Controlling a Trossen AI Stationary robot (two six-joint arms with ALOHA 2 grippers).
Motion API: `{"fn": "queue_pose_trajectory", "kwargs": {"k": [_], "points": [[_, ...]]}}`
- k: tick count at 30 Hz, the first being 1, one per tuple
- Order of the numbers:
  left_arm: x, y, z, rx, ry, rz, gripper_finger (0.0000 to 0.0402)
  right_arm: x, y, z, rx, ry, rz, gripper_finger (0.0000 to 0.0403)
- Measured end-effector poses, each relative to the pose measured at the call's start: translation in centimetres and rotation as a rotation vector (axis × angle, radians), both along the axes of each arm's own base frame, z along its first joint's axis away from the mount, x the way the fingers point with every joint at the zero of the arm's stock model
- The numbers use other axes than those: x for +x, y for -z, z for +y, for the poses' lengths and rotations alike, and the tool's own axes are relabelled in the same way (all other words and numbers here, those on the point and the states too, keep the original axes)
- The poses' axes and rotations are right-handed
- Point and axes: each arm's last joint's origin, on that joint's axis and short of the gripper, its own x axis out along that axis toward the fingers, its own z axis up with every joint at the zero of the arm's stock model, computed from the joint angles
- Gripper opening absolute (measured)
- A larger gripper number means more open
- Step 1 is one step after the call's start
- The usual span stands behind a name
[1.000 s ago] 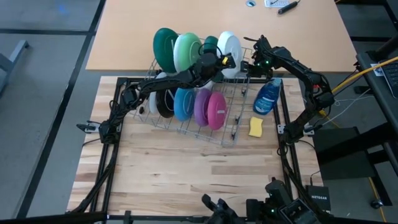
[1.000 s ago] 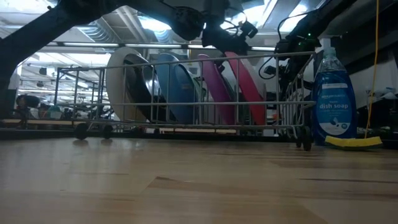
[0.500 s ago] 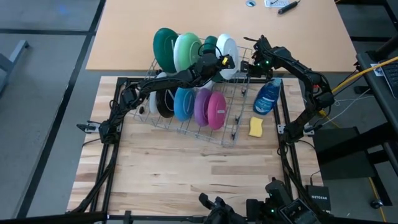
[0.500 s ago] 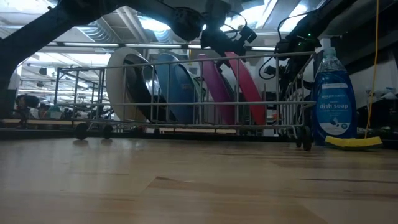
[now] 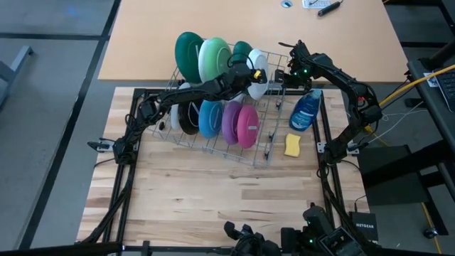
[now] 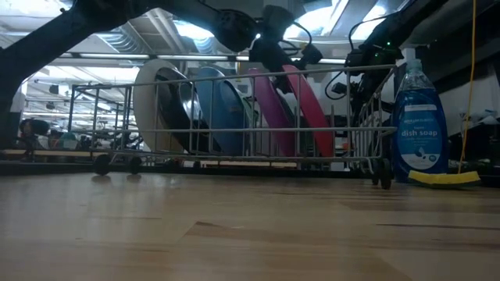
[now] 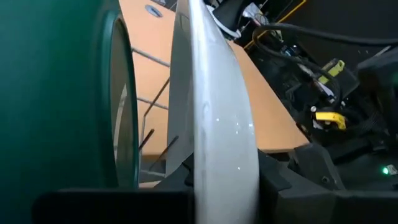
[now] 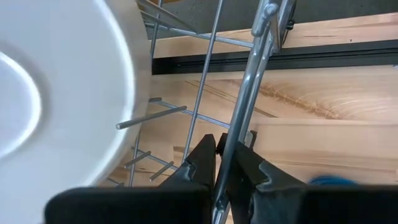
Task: Sort dishes
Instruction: Put the white plate in the dish rack
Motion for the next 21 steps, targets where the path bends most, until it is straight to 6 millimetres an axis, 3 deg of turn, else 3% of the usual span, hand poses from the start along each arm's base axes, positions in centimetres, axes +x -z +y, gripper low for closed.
{"fn": "queue_pose_trajectory", "kwargs": {"k": [21], "points": [[-0.6, -1.0, 1.6, 0.048, -0.014, -0.088, 0.0147, 0.0, 0.0, -0.1, -0.001, 0.002, 0.000, 0.0024]]}}
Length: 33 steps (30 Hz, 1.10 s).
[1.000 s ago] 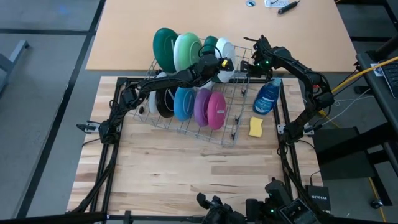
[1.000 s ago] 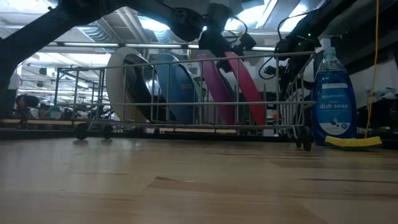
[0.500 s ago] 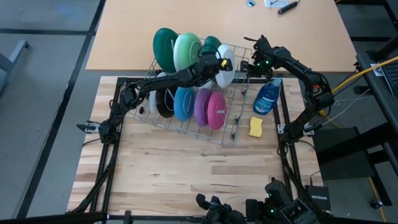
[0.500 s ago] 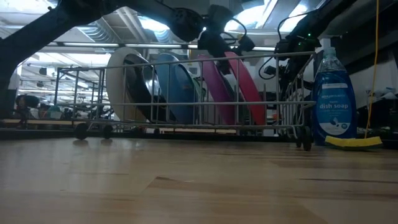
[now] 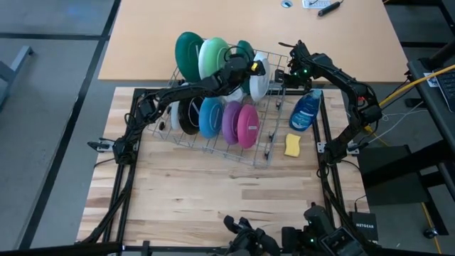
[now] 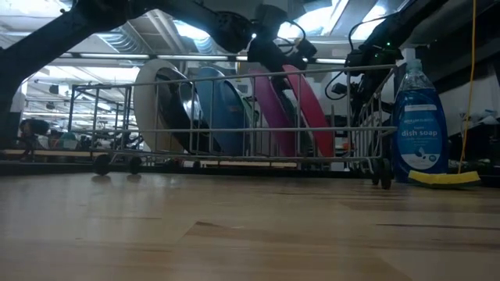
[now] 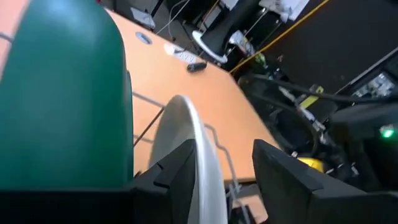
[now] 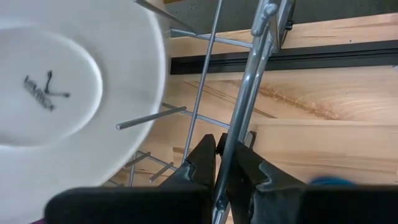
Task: Sort dishes
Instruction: Put the white plate in the dish rack, then return to Home Position
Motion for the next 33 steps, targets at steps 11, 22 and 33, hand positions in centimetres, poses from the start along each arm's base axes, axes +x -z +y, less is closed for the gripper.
{"fn": "queue_pose_trajectory", "kwargs": {"k": [11, 22, 33], "points": [[-0.2, -1.5, 0.6, 0.068, -0.008, -0.146, 0.0170, -0.1, -0.2, 0.0, -0.028, 0.013, 0.027, 0.0046], [-1.9, -6.1, -0.5, 0.217, 0.049, -0.118, 0.0171, -0.1, -0.3, 0.1, -0.039, 0.010, 0.032, 0.0053], [-5.8, -13.0, -2.5, 0.412, 0.073, -0.049, 0.0170, -0.2, -0.3, 0.0, -0.061, 0.003, 0.060, 0.0053]]}}
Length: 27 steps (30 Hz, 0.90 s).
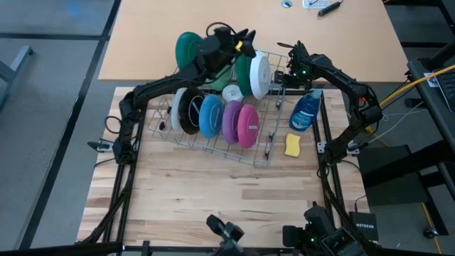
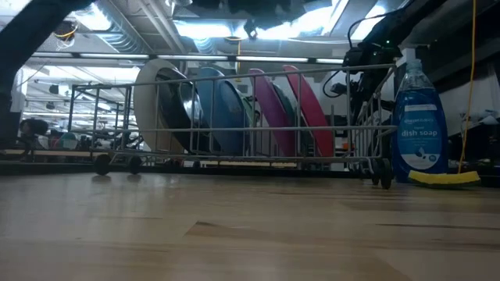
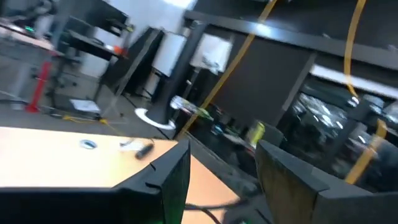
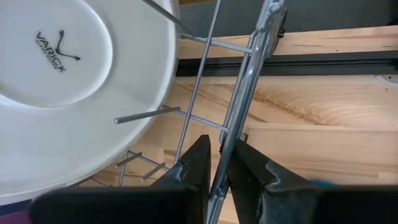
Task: Sort dishes
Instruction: Return to Home Position
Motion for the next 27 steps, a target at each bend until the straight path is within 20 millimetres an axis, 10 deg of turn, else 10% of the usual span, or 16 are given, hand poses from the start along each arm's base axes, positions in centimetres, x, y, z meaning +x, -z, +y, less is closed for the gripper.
{"fn": "queue_pose_trajectory", "kwargs": {"k": [18, 27], "points": [[-14.5, -6.2, -5.6, -0.064, 0.201, 0.712, 0.0170, -0.1, 0.0, 0.0, -0.002, 0.004, 0.006, 0.0055], [-20.8, -5.0, -9.3, -0.114, 0.209, 0.841, 0.0170, -0.3, 0.1, 0.1, -0.006, 0.025, 0.065, 0.0131]]}}
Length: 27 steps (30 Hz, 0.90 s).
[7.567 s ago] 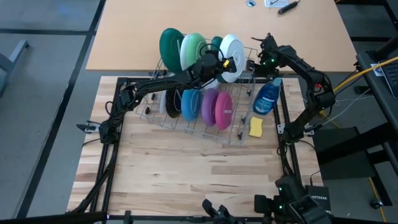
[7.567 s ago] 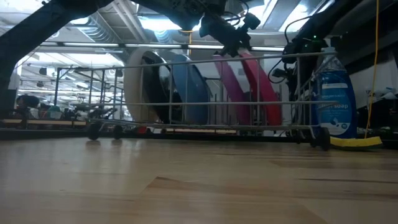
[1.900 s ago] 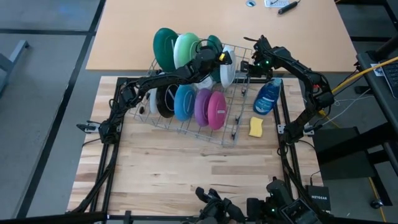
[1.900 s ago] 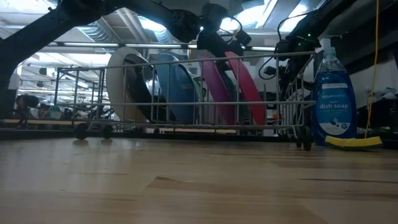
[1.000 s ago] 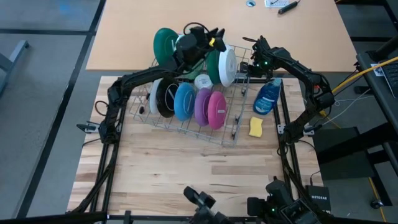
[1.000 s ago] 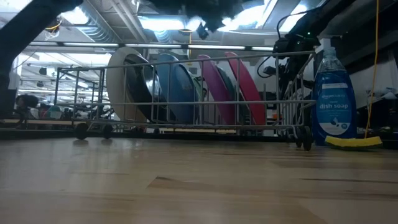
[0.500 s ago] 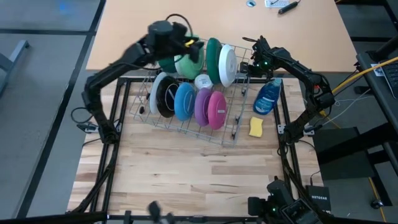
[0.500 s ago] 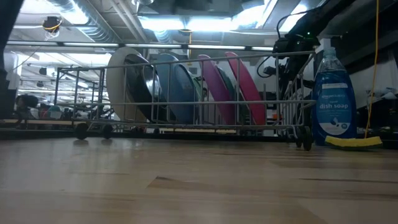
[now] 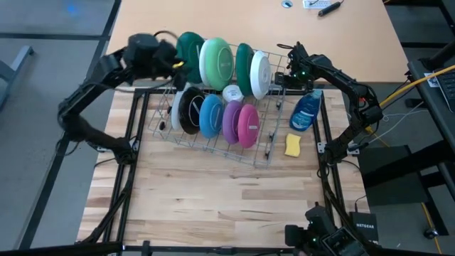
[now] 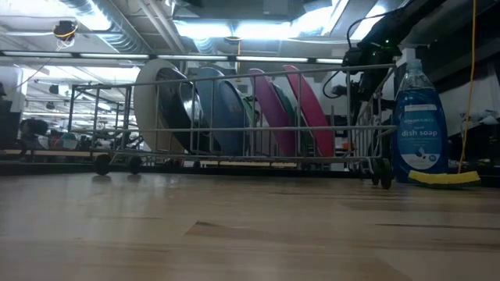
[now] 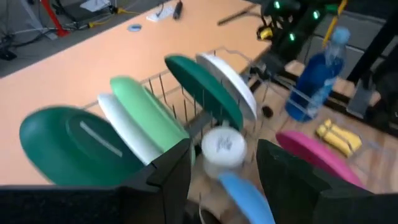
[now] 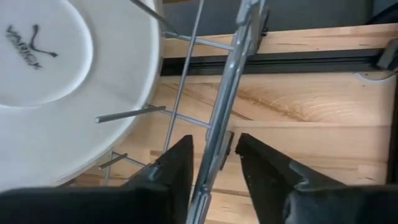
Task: Sort dishes
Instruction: Return to Home Position
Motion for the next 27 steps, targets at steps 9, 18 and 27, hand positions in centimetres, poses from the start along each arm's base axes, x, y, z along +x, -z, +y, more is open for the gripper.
{"fn": "queue_pose_trajectory", "kwargs": {"k": [9, 18, 27], "points": [[-5.7, 6.1, -3.5, 0.030, 0.008, -0.087, 0.0170, -0.6, -1.0, 0.2, -0.025, 0.011, -0.035, 0.0163], [-7.8, 14.4, -5.7, -0.031, 0.235, -0.310, 0.0170, -2.2, -6.1, 2.6, -0.254, 0.008, -0.111, 0.0163], [-6.8, 20.8, -6.0, -0.052, 0.439, -0.509, 0.0170, -4.1, -12.6, 6.4, -0.592, -0.013, -0.320, 0.0163]]}}
